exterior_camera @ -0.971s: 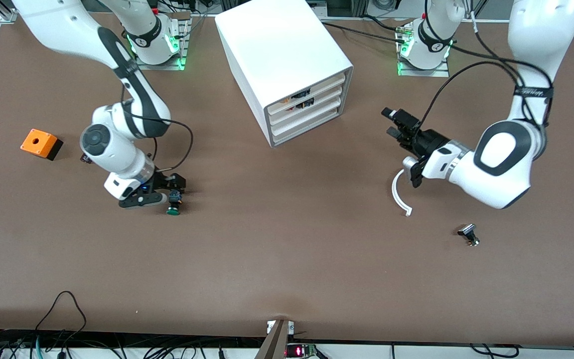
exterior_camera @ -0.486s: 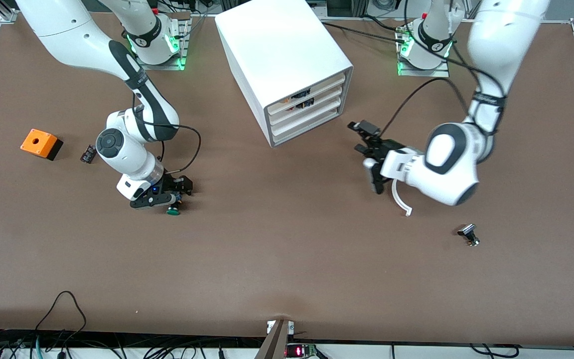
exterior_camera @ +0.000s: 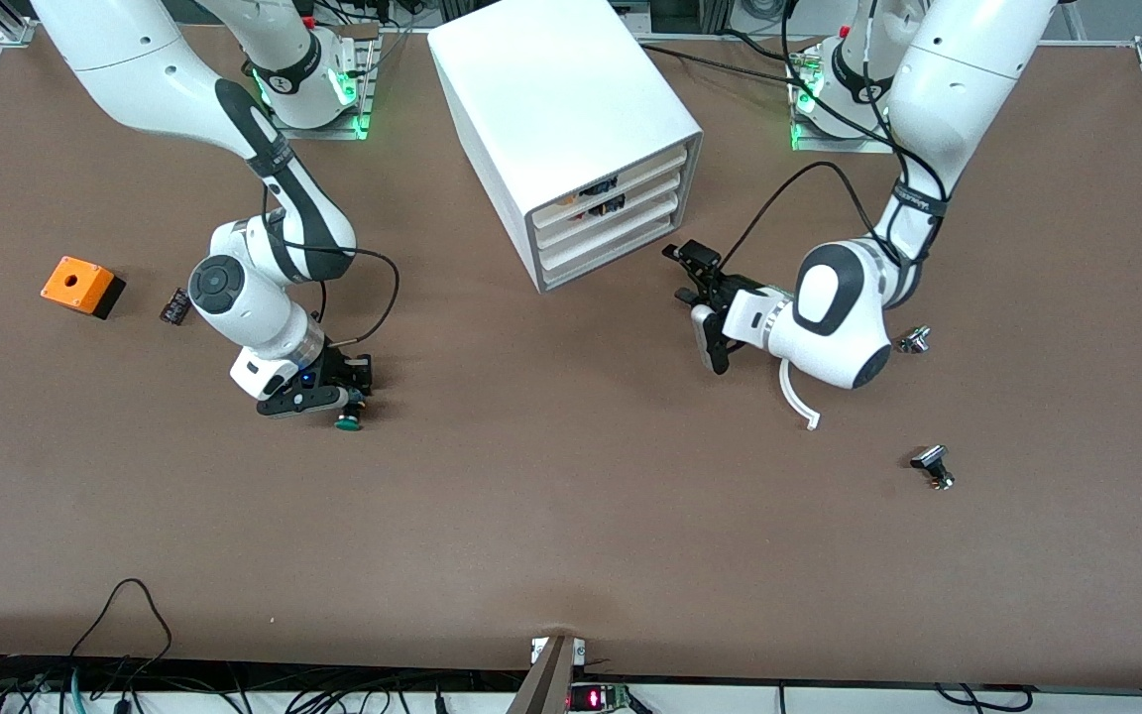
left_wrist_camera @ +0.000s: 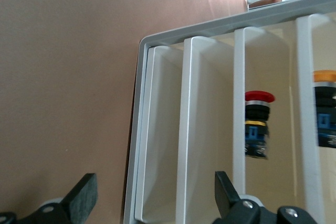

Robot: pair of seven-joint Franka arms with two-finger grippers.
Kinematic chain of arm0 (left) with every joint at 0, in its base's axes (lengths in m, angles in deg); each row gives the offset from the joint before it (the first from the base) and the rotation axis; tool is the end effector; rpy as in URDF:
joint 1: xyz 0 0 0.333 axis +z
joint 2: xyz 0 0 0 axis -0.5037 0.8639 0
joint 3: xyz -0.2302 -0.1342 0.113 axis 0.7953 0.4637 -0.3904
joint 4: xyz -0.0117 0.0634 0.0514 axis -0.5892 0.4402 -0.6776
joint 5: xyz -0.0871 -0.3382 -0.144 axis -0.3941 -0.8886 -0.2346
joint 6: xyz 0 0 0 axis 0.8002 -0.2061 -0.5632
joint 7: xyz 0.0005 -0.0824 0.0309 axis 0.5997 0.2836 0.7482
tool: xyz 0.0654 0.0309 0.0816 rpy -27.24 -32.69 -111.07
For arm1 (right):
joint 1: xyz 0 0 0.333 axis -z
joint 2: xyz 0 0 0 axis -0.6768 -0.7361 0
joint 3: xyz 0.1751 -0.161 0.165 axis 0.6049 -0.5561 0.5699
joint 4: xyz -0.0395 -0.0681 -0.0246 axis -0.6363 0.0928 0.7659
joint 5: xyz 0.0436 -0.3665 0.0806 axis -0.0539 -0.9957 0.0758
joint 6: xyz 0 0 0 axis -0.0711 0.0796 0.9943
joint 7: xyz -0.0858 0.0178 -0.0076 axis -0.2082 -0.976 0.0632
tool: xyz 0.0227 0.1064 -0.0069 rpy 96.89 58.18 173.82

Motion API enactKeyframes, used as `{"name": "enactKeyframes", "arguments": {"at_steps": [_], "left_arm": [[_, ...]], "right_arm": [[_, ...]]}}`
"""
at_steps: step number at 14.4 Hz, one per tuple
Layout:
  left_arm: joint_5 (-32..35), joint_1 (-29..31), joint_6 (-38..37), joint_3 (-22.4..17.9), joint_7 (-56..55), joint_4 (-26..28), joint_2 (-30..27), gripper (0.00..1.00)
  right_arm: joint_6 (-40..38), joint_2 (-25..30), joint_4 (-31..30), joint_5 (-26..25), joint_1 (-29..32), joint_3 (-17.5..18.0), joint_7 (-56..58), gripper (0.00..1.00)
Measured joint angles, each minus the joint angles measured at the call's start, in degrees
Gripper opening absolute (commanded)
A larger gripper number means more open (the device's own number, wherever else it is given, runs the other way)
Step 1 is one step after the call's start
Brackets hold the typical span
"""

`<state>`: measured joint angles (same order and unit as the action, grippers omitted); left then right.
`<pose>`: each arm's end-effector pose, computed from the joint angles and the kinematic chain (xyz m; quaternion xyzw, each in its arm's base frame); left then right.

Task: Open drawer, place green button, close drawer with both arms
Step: 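Grasp the green button with the right gripper while the left gripper hooks the drawer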

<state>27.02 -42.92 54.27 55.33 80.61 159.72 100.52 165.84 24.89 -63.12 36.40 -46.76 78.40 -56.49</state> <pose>0.4860 -0.2567 0.1751 0.7883 -0.3410 -0.1608 0.4863 0.5637 0.1383 0.1749 -0.9939 -0.0720 -0.0635 0.0549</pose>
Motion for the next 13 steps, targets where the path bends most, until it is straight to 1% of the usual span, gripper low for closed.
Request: {"name": "enactKeyframes", "arguments": {"at_steps": [1,2,3,5,7,9,11,13], "left_arm": [[-0.46,-0.02,0.81,0.68,0.45,1.07,-0.02,0.79],[-0.82,-0.03,1.28,1.27,0.86,1.89,-0.05,0.76],[-1.37,-0.06,1.54,1.7,1.48,2.65,-0.09,0.75],[-3.53,-0.04,1.67,2.45,2.87,4.02,-0.21,0.75],[-5.23,-0.07,2.17,3.48,4.57,5.9,-0.27,0.71],[-5.67,-0.1,2.9,3.97,6.12,7.24,-0.29,0.7],[-5.73,-0.4,3.61,4.4,6.59,7.74,-0.31,0.69],[-5.84,-1.11,5.01,4.61,6.6,7.91,-0.39,0.63]], "right_arm": [[-0.13,0.03,0.33,0.0,-0.05,0.08,-1.38,0.0],[-0.91,0.1,1.01,0.0,-0.27,0.34,-3.09,0.0],[-3.58,0.26,2.51,0.0,-0.86,0.69,-5.62,0.0],[-10.75,0.74,6.39,0.0,-2.21,0.91,-10.43,0.0],[-19.65,1.48,11.55,0.0,-3.41,0.96,-15.74,0.0],[-27.43,1.88,16.88,0.0,-4.49,1.03,-21.68,0.0],[-33.2,1.86,21.57,0.0,-5.82,1.06,-28.03,0.0],[-37.34,1.58,25.12,0.0,-7.11,1.08,-33.56,0.0]]}}
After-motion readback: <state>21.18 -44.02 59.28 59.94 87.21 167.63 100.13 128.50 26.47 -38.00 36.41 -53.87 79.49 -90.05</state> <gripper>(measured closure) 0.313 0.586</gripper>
